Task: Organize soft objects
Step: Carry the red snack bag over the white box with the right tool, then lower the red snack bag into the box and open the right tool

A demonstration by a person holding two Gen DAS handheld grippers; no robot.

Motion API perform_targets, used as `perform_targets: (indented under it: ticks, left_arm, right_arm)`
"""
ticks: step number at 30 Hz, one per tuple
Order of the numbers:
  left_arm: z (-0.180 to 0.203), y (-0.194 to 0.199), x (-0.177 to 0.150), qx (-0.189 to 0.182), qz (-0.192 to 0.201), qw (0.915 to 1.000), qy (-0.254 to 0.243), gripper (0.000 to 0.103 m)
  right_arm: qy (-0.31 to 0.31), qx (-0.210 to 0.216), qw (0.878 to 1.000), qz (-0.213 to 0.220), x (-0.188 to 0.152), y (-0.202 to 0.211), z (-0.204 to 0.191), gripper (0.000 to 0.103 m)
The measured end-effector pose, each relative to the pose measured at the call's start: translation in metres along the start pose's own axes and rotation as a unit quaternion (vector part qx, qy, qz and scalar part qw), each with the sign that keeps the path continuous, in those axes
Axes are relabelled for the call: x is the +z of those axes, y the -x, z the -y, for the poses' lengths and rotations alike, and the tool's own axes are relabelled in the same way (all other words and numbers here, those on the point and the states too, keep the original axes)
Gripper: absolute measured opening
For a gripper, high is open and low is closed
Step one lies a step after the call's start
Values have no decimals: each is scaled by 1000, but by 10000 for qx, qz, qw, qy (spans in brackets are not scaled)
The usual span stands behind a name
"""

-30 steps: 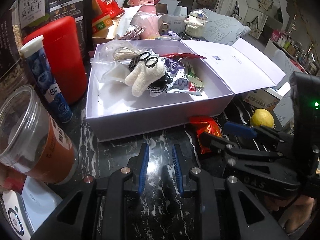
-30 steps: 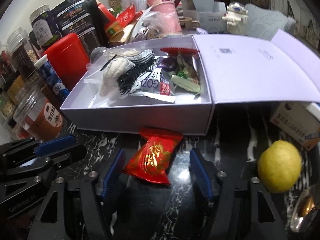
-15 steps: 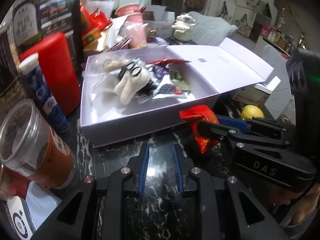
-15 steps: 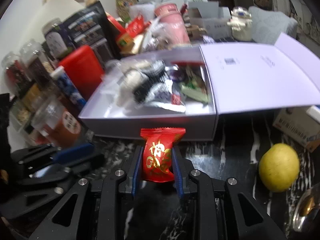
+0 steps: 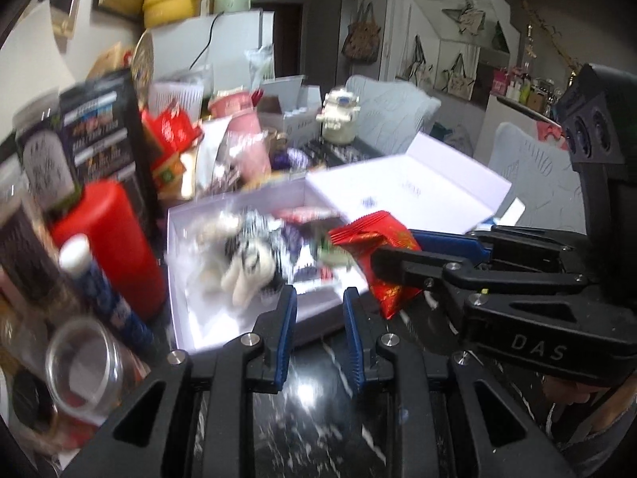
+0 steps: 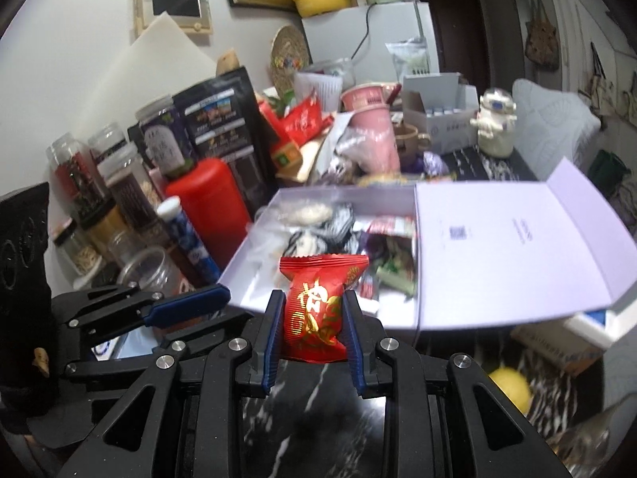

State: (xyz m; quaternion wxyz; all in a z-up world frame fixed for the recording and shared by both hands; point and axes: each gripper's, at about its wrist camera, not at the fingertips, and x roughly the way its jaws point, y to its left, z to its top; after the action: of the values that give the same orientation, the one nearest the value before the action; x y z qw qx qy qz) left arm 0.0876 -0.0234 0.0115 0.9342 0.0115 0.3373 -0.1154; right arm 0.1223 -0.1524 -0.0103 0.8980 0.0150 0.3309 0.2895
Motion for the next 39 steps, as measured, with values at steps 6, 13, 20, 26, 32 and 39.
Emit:
perform_targets:
  ticks: [6,13,20,26,32,39]
  left_arm:
    - [-2,-13,26,-46,151,9998,-106,24]
    - [-13,-46,42,-81,37,9999,-118,24]
    - [-27,-81,44,-45,-210,9998,-22,24]
    - [-37,-107,39,-31,-467,9988,120,24]
    - [-42,-124,30,-56,-673,9975,214,23]
    - [-39,-128,25,26,-740,9971,156,23]
  right_arm:
    - [130,-57,9998,110,30,-5,10,28]
    - [210,-64,9998,1,50,-33,23,28]
    - [151,-25,9997,-211,55,-69,36,28]
    - [158,-34,9989,-434,54,-97,42,28]
    - [151,-39,9979,-630,47,-117,46,29]
    - [132,-135,9974,-693,40,-124,50,39]
